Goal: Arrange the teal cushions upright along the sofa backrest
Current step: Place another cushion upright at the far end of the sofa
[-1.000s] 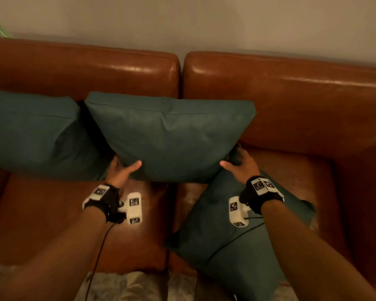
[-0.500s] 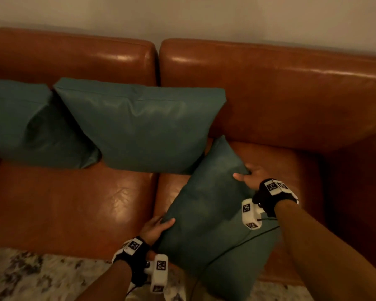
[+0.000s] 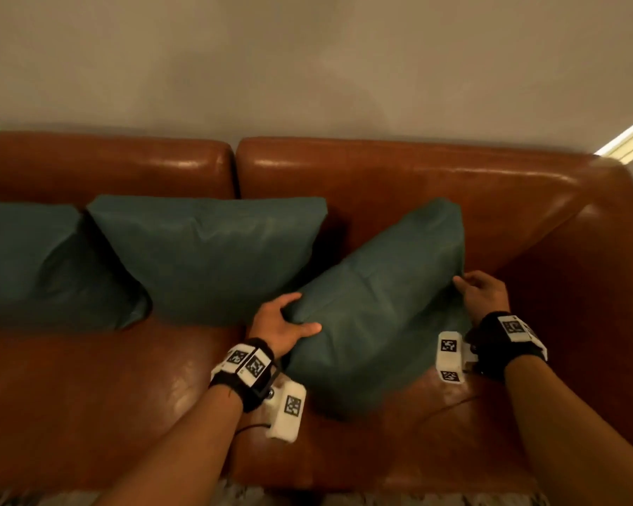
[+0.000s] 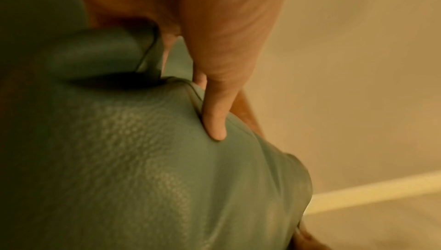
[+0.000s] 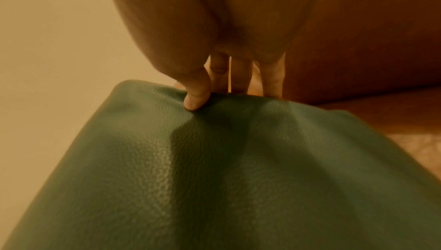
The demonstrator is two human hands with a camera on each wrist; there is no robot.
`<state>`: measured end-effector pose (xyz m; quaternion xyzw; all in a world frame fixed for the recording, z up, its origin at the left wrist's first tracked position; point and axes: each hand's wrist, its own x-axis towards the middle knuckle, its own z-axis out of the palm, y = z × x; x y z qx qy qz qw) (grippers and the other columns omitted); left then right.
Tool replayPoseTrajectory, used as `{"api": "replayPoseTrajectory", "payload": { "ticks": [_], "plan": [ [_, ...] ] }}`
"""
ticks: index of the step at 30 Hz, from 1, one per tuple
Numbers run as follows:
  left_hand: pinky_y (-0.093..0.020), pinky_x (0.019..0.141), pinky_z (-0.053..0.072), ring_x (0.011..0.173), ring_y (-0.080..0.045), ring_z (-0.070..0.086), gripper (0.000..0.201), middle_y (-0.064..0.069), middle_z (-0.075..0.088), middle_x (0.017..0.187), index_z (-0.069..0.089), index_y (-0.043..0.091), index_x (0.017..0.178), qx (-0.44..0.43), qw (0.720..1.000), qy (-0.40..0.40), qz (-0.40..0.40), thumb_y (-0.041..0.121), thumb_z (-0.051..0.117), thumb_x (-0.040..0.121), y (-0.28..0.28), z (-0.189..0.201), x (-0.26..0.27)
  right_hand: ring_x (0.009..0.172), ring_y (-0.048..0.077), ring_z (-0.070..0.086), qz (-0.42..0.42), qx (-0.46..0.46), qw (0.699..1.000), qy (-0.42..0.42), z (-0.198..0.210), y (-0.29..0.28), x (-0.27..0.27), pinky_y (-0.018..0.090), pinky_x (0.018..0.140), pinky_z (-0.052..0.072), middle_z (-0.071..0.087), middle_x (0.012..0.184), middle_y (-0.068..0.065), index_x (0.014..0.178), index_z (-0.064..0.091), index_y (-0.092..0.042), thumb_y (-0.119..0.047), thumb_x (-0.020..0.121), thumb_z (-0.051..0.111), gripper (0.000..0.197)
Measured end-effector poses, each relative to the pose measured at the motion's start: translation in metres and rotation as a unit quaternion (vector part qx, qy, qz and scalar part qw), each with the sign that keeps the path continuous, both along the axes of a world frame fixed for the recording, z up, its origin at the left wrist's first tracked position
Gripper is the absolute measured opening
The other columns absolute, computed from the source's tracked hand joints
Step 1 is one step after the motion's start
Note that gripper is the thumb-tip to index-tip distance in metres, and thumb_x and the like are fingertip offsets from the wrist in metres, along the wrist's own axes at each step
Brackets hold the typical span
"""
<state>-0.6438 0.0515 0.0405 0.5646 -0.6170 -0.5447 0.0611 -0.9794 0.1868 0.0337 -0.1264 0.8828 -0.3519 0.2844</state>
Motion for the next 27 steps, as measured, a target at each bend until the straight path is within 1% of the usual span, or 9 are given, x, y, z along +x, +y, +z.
{"api": "replayPoseTrajectory", "payload": {
  "ticks": [2,5,9,12,14,16,20,24,27],
  "plan": [
    [-0.027,0.103,0.042,0.124,-0.022,0.057,0.073,-0.006,0.062,0.133,0.065,0.024,0.127,-0.053,0.998,0.011,-0.025,0.029,0.091,0.058,-0.011,0.016,-0.015,0.093,0.034,0.068,-0.050,-0.024,0.998,-0.020,0.002,0.021,-0.007,0.054,0.089,0.054,0.072,0.094,0.008,0.084,0.070,-0.023,-0.034,0.080,0.067,0.012],
    [-0.027,0.106,0.039,0.128,-0.022,0.054,0.066,-0.005,0.060,0.136,0.066,0.026,0.124,-0.107,0.993,0.052,-0.025,0.025,0.089,0.062,-0.026,0.023,-0.031,0.095,0.034,0.067,-0.114,-0.040,0.990,-0.071,-0.001,0.056,-0.006,0.055,0.088,0.055,0.069,0.102,0.011,0.091,0.069,-0.020,-0.023,0.089,0.064,0.006],
    [-0.034,0.113,0.038,0.133,-0.015,0.046,0.100,0.000,0.049,0.144,0.043,0.026,0.146,-0.043,0.988,0.140,0.050,0.020,0.090,0.058,-0.025,0.007,-0.032,0.098,0.032,0.068,-0.105,0.005,0.987,-0.124,-0.036,0.102,0.001,0.056,0.088,0.055,0.067,0.120,0.013,0.123,0.060,-0.020,-0.034,0.083,0.067,0.043],
    [-0.039,0.109,0.044,0.130,-0.018,0.053,0.121,-0.001,0.055,0.140,0.037,0.025,0.149,0.038,0.974,0.184,0.124,0.032,0.092,0.042,-0.005,-0.016,-0.023,0.107,0.029,0.060,-0.082,-0.014,0.987,-0.137,-0.031,0.100,-0.003,0.055,0.094,0.051,0.059,0.117,0.007,0.145,0.035,-0.024,-0.016,0.078,0.077,0.080],
    [-0.028,0.100,0.047,0.127,-0.019,0.055,0.120,0.000,0.058,0.134,0.041,0.020,0.144,0.073,0.980,0.158,0.097,0.035,0.095,0.037,0.015,-0.026,-0.024,0.108,0.028,0.056,-0.030,-0.017,0.988,-0.148,-0.024,0.090,-0.016,0.052,0.093,0.048,0.056,0.116,0.007,0.150,0.021,-0.028,-0.011,0.070,0.083,0.102],
    [-0.024,0.096,0.043,0.125,-0.017,0.051,0.110,-0.004,0.053,0.138,0.038,0.012,0.143,0.091,0.985,0.127,0.072,0.018,0.095,0.049,0.027,-0.032,-0.036,0.119,0.027,0.051,0.024,-0.020,0.986,-0.161,-0.020,0.078,-0.032,0.045,0.093,0.045,0.050,0.127,0.004,0.153,0.015,-0.024,-0.006,0.067,0.084,0.111],
    [-0.033,0.103,0.044,0.124,-0.020,0.056,0.135,-0.008,0.056,0.141,0.040,0.009,0.144,0.073,0.984,0.099,0.128,0.039,0.093,0.024,0.019,-0.042,-0.068,0.139,0.026,0.038,0.100,-0.037,0.976,-0.190,-0.029,0.053,-0.061,0.037,0.104,0.037,0.038,0.153,0.004,0.151,0.018,-0.019,-0.004,0.060,0.087,0.116],
    [-0.046,0.105,0.048,0.121,-0.024,0.061,0.127,-0.008,0.062,0.135,0.048,0.012,0.140,0.072,0.979,0.107,0.159,0.040,0.094,0.025,0.009,-0.041,-0.093,0.134,0.027,0.045,0.122,-0.062,0.966,-0.219,-0.043,0.039,-0.079,0.038,0.108,0.037,0.048,0.146,0.005,0.145,0.032,-0.018,-0.009,0.055,0.090,0.108],
    [-0.046,0.100,0.051,0.117,-0.024,0.064,0.120,-0.009,0.065,0.132,0.053,0.011,0.136,0.071,0.974,0.115,0.183,0.037,0.094,0.027,0.008,-0.035,-0.106,0.126,0.023,0.054,0.105,-0.107,0.963,-0.226,-0.043,0.039,-0.093,0.045,0.106,0.043,0.057,0.138,0.002,0.141,0.040,-0.021,-0.025,0.040,0.096,0.116]
  ]
}}
